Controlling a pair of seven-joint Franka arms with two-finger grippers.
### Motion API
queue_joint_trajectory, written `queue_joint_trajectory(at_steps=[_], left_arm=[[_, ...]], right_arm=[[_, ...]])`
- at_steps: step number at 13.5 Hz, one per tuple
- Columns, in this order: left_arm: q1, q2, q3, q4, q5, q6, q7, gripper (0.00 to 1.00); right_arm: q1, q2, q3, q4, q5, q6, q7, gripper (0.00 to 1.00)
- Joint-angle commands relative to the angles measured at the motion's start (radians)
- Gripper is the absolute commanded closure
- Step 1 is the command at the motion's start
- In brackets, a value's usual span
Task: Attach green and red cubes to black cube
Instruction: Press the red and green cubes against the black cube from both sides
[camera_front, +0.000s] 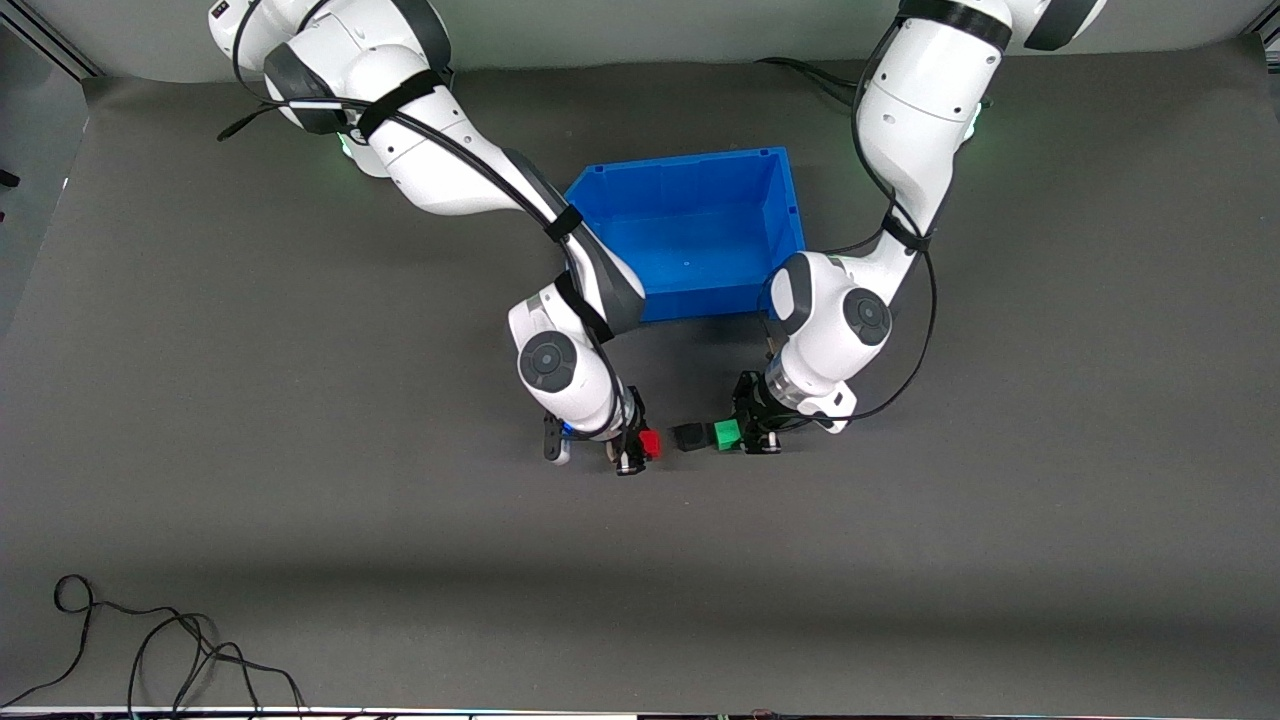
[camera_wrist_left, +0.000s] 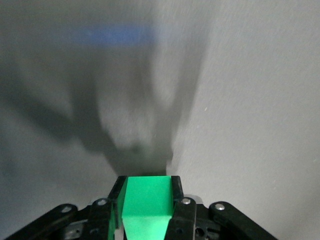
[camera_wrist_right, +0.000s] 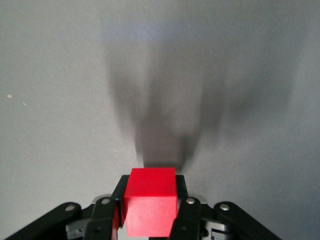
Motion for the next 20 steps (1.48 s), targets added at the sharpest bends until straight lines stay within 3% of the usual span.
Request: queue_joint_trajectory(at_steps=[1, 13, 15, 18, 19, 20], left_arm=[[-0.024, 0.027, 0.001, 0.037, -0.012, 0.005, -0.032, 1.00], [-0.061, 0.063, 0.001, 0.088, -0.012, 0.011, -0.069, 1.00], [-0.060, 0.064, 0.001, 0.088, -0.012, 0.013, -0.069, 0.99], [-0.060, 0.067, 0.001, 0.085, -0.011, 0.024, -0.066, 0.50], [-0.058, 0.067, 0.003, 0.085, -0.011, 0.022, -0.058, 0.16], [-0.052, 0.066, 0.004, 0.085, -0.009, 0.022, -0.054, 0.00]], right_arm=[[0.018, 0.035, -0.012, 0.051, 0.016, 0.006, 0.029, 1.00], [0.019, 0.034, -0.014, 0.049, 0.014, 0.006, 0.035, 0.99], [0.019, 0.034, -0.017, 0.051, 0.004, 0.006, 0.023, 0.26], [0.018, 0.028, -0.020, 0.051, 0.004, 0.002, 0.006, 0.22], [0.014, 0.023, -0.021, 0.051, 0.004, -0.001, -0.012, 0.22], [0.013, 0.015, -0.023, 0.051, 0.004, -0.007, -0.041, 0.22]])
